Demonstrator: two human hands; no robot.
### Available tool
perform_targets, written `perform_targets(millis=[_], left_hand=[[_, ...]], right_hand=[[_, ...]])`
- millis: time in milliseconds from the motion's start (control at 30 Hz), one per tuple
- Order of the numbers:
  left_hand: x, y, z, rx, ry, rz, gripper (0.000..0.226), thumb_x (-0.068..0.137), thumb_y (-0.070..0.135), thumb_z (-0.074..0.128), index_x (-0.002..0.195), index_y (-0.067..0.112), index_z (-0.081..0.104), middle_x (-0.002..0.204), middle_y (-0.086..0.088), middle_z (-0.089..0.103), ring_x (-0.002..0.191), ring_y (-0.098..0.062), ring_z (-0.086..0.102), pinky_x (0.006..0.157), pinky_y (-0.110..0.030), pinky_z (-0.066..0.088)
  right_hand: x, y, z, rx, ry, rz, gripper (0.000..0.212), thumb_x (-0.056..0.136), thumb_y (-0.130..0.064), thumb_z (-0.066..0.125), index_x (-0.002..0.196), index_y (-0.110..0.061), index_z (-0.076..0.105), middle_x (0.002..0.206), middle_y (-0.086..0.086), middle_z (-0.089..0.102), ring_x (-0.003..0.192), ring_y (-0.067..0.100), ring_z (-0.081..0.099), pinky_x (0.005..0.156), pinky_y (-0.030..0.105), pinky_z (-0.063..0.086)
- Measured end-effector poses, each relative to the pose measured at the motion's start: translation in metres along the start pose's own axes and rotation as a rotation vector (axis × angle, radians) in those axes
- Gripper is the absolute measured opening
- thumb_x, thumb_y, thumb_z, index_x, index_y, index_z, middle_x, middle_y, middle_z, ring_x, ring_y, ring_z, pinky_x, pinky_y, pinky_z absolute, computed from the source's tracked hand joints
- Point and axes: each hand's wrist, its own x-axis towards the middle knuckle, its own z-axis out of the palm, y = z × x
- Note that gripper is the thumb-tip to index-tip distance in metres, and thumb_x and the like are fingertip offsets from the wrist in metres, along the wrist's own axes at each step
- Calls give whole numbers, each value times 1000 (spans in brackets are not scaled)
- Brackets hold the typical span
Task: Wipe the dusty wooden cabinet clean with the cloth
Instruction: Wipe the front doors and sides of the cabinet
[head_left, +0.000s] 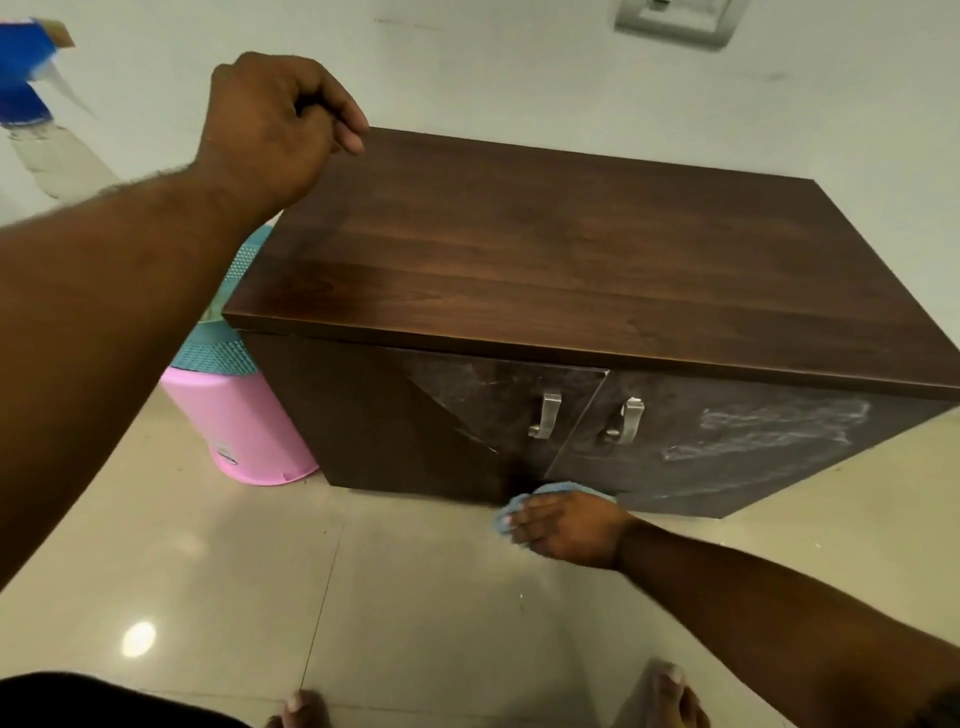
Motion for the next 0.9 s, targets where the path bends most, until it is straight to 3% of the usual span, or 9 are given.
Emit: perform_targets(millis=[67,133,267,367,467,533,600,767,900], left_hand=[[1,6,6,-8,-13,2,35,89,1,42,92,16,74,84,-4,73,78,-3,71,76,-8,52],[0,12,9,-10,-20,14,36,89,0,42,93,14,75,85,-5,74,80,-4,72,79,-9,53],[-1,24,15,-9,-38,78,36,92,1,41,97,11,75,89,-4,74,82,-5,72,83,-12,54],[-2,32,20,0,-48,124,34,95,2,42,100,10,75,91,-2,72,80,1,70,82,-9,53],[-2,38,25,5,-48,158,32,99,5,43,102,10,74,93,1,71,80,9,67,82,-5,51],[-2,42,27,-2,-32,161,32,99,6,43,102,11,74,94,0,71,83,3,69,86,-12,54],[-2,45,27,-15,-33,164,31,98,5,42,101,12,73,95,-3,72,86,-3,70,89,-17,55],[-8,61,33,-6,-104,186,35,93,13,41,94,31,72,89,9,73,86,3,69,85,-9,53],[-24,66,40,103,-235,318,39,91,22,37,101,41,70,97,20,73,80,-10,71,63,-31,59]], right_hand=[[43,-16,-10,57,-21,-83,40,100,-23,43,138,-24,56,147,-7,49,138,12,41,116,23,26],[74,-17,-23,-87,10,-232,36,99,-17,43,129,-18,63,137,-1,59,131,18,51,112,33,37],[52,10,-25,-393,-16,-426,25,93,-24,58,111,-22,75,121,-8,69,120,13,60,111,29,39],[-12,37,-26,-313,-8,-375,23,72,-27,83,91,-16,81,100,-3,76,100,14,71,100,28,50],[-79,58,-29,-314,-138,-261,35,66,-33,87,97,-18,81,105,-6,75,101,11,70,98,23,49],[-111,69,-38,-328,-153,-219,38,68,-34,86,102,-19,80,109,-6,75,105,11,69,102,22,45],[-136,80,-49,-292,-92,-170,42,70,-30,86,109,-16,78,118,-3,72,112,13,67,105,24,40],[-167,70,-55,-219,16,-43,41,80,-30,80,119,-19,73,131,-5,65,123,12,60,107,26,43],[-189,60,-47,-90,279,168,32,90,-19,67,121,-10,71,131,2,64,122,17,61,115,24,29]])
